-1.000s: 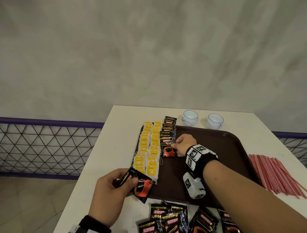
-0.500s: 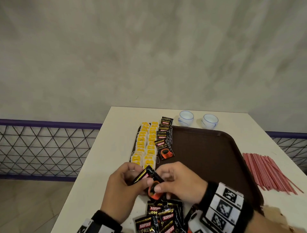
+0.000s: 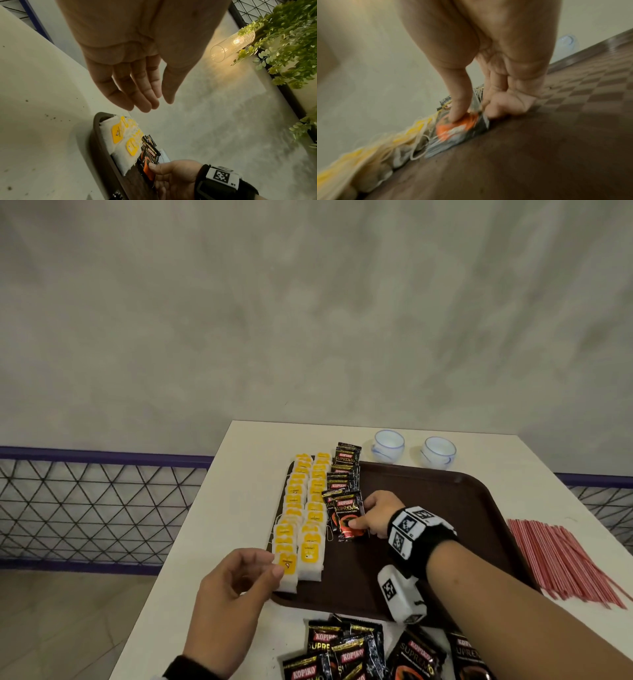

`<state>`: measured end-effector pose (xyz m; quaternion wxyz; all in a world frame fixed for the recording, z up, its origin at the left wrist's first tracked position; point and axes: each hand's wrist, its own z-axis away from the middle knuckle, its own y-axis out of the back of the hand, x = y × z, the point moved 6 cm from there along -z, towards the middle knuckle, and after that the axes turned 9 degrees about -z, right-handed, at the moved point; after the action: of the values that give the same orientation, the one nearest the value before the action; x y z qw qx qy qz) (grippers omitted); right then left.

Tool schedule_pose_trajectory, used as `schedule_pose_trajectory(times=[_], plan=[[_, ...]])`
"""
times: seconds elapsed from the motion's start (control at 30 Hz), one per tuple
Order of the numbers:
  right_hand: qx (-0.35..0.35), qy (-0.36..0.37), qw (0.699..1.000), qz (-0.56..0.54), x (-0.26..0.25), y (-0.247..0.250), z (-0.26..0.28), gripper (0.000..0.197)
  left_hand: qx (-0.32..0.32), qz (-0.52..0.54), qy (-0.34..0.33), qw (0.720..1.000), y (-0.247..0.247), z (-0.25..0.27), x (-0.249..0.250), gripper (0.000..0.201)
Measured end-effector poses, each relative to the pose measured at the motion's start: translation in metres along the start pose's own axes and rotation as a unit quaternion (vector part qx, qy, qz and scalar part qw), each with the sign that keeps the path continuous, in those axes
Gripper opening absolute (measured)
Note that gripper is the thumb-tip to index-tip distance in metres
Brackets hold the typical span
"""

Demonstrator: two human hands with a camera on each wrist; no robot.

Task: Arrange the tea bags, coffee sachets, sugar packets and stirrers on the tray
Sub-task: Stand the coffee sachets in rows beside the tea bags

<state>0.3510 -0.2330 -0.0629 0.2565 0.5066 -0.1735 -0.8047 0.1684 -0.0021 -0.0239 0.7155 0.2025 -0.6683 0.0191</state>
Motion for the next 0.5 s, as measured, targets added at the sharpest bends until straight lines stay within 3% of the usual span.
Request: schedule_pose_trajectory(times=[0.27, 0.5], plan=[[-0.01, -0.058, 0.996, 0.072, -0.0048, -0.0093, -0.0008, 0.04, 0.019, -0.022, 0.009, 1.0, 0.0054, -0.001, -0.0029, 0.01], [-0.018, -0.084, 0.994, 0.069, -0.0032, -0.0098, -0.0005, 0.045, 0.021, -0.032, 0.019, 0.999, 0.0068, 0.0012, -0.0049, 0.01]])
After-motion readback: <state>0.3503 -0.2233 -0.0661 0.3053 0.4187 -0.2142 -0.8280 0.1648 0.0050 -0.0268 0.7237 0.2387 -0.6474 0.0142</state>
